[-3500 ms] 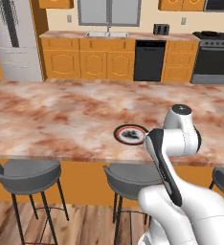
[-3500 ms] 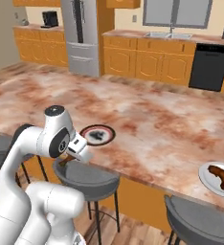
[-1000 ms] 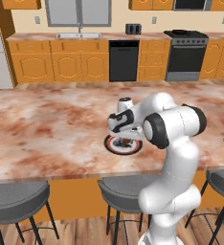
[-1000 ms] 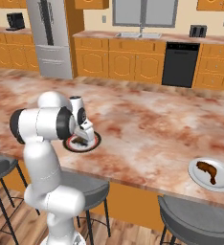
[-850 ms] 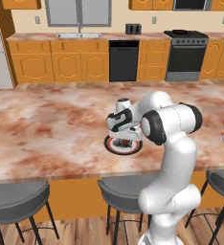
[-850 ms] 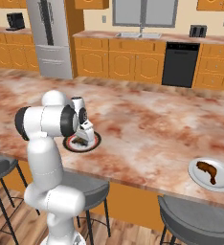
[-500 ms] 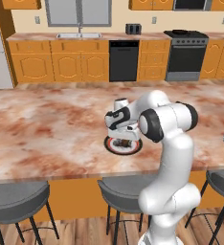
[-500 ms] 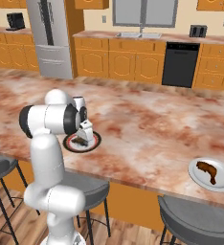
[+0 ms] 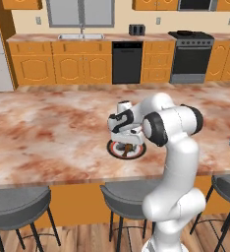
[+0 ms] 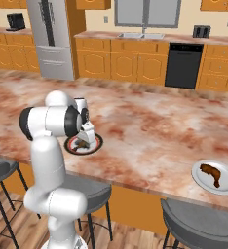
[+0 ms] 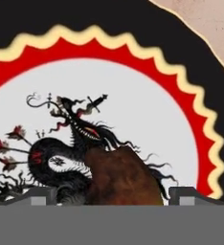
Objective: Take the chicken drumsticks from the pan and place one on each plate on the dining counter.
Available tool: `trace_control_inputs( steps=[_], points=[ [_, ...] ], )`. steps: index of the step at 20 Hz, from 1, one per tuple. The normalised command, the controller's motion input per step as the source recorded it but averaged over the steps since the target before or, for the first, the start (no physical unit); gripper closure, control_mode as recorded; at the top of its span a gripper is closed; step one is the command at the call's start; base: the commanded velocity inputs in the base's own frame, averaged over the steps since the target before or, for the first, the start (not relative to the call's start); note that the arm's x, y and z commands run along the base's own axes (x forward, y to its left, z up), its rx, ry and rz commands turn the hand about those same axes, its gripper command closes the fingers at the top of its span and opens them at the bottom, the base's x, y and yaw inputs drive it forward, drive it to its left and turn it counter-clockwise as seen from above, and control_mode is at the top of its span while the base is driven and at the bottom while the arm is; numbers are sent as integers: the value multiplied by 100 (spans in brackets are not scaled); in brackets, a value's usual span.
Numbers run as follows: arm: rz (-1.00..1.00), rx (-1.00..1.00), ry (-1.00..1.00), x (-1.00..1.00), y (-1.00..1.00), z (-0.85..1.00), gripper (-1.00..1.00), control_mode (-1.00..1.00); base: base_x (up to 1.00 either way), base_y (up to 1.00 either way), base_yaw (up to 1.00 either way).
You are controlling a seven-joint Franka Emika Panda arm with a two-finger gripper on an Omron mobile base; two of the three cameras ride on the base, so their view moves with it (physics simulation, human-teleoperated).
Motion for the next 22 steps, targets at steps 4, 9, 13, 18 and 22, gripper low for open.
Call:
trace_control_inputs(
  steps=[4,9,13,18,22],
  points=[
    [0,5,-16,-12,-1,14,-100,-100,0,0,0],
    [0,18,-17,-17,0,61,-100,-100,0,0,0],
    [10,17,-20,-70,-14,60,-100,-100,0,0,0],
    [23,9,-29,-100,-24,38,-100,-100,0,0,0],
    [36,0,-14,-100,-10,46,-100,-100,0,0,0]
  ],
)
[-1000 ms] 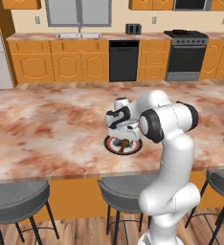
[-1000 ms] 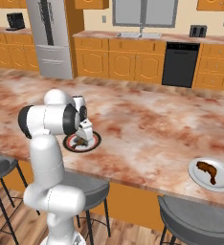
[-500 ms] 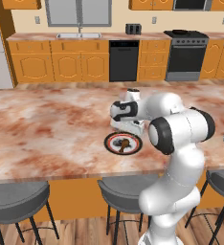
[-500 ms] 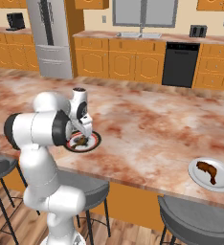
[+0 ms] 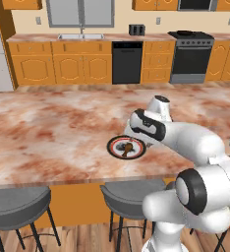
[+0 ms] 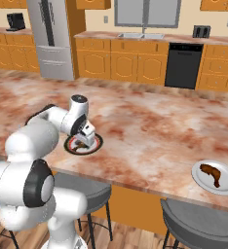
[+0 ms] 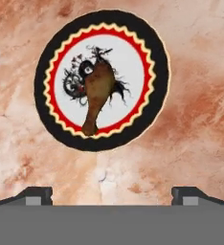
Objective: Take the chicken drumsticks from the pan and place one on each plate on the dining counter.
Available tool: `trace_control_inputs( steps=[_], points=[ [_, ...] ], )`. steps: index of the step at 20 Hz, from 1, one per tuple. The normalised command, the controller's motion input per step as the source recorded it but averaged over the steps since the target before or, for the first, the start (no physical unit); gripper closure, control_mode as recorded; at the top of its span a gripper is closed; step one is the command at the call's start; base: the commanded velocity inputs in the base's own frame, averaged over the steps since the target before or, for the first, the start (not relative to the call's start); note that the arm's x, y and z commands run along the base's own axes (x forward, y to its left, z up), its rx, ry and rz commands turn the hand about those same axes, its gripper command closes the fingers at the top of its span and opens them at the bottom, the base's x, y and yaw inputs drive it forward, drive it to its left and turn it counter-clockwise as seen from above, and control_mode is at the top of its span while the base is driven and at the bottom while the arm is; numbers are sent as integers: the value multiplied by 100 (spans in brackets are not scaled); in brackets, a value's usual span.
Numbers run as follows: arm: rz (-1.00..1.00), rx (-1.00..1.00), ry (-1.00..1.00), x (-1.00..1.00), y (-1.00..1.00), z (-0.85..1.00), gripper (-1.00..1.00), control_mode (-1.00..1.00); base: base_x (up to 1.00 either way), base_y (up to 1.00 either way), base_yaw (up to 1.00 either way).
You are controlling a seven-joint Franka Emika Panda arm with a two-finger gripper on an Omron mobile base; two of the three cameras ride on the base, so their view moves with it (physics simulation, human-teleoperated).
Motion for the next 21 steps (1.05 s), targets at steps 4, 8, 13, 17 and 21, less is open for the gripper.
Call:
trace_control_inputs(
  steps=[4,8,13,17,21],
  points=[
    [46,-12,-5,-100,-7,51,-100,-100,0,0,0],
    [44,-25,0,-100,0,58,-100,-100,0,0,0],
    [36,-21,-4,-100,-2,46,-100,-100,0,0,0],
    [13,-5,-28,-100,-15,16,-100,-100,0,0,0],
    [1,0,-28,-100,-17,9,-100,-100,0,0,0]
  ],
)
